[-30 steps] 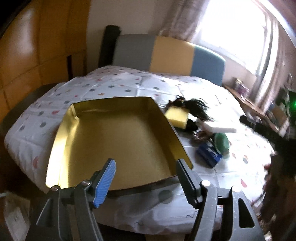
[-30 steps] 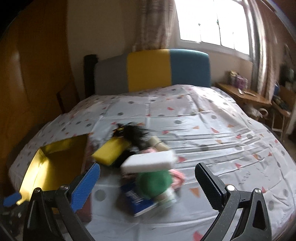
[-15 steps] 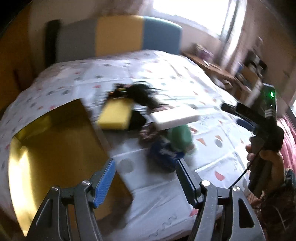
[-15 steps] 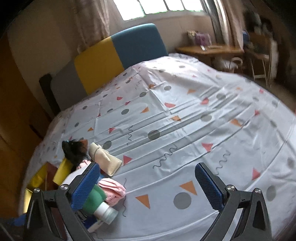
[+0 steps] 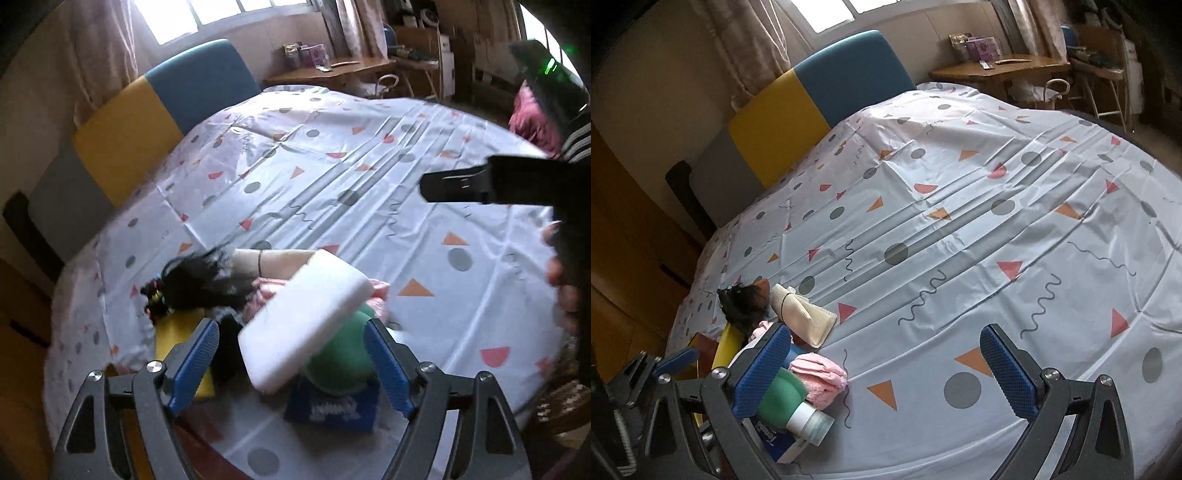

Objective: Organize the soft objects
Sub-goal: 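Reach the left tool to the white sponge bar and grasp it, then release the white sponge bar in the gold tray while the right tool grasps the green-capped bottle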

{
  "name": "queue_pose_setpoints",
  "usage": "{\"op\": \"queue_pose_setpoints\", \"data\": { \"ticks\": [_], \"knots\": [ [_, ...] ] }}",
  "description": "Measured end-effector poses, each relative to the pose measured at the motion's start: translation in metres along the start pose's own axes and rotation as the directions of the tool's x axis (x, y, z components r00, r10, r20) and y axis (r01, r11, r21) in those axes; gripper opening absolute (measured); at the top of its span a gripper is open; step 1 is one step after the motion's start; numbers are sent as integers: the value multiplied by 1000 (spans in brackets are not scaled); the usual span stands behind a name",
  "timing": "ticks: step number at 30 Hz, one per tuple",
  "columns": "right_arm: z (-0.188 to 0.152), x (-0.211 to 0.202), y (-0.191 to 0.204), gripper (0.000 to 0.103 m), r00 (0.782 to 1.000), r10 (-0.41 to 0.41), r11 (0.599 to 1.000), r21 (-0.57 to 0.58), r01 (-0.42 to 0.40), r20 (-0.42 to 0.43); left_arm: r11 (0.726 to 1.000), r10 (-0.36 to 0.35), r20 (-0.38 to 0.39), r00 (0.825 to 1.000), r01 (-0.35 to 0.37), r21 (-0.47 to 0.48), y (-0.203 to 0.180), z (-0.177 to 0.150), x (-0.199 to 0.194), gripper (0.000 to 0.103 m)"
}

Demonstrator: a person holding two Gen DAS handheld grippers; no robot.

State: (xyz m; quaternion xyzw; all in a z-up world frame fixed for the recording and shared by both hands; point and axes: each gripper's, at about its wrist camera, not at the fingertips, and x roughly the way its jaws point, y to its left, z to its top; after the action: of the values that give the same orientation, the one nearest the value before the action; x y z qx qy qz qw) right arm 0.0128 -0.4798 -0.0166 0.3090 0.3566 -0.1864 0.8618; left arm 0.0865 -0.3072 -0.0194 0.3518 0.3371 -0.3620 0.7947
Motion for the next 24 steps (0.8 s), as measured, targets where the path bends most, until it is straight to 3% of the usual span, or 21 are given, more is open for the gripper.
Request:
{"op": "queue_pose_setpoints", "data": {
  "ticks": [2,3,6,10,15,18,21,24],
  "knots": [
    [1,1,-1,103,1000,1,1000,2,-1,-2,999,26,-3,1000,-26,27,-2,4,14,82],
    [1,1,-1,103,1000,3,1000,4,-3,-2,999,28,-8,1000,-28,22,-1,4,19,77],
    [1,1,-1,103,1000,0,1000,5,0,-4,997,-59,-19,998,58,-54,8,6,28,30],
    [0,2,1,103,1000,7,1000,-9,-7,-8,981,-120,46,992,126,-147,24,-3,23,24],
    [-3,4,12,103,999,42,997,-59,-43,-20,906,-182,145,973,223,-360,63,-26,-5,24],
    [-10,8,28,103,992,104,986,-120,-112,-70,859,-192,189,963,258,-442,77,-45,-28,24],
    [-25,13,56,103,980,148,950,-256,-178,-132,822,-194,213,958,277,-497,84,-67,-48,24],
    [-46,17,88,100,971,155,887,-407,-217,-180,812,-172,224,959,266,-519,86,-86,-66,24]
  ]
}}
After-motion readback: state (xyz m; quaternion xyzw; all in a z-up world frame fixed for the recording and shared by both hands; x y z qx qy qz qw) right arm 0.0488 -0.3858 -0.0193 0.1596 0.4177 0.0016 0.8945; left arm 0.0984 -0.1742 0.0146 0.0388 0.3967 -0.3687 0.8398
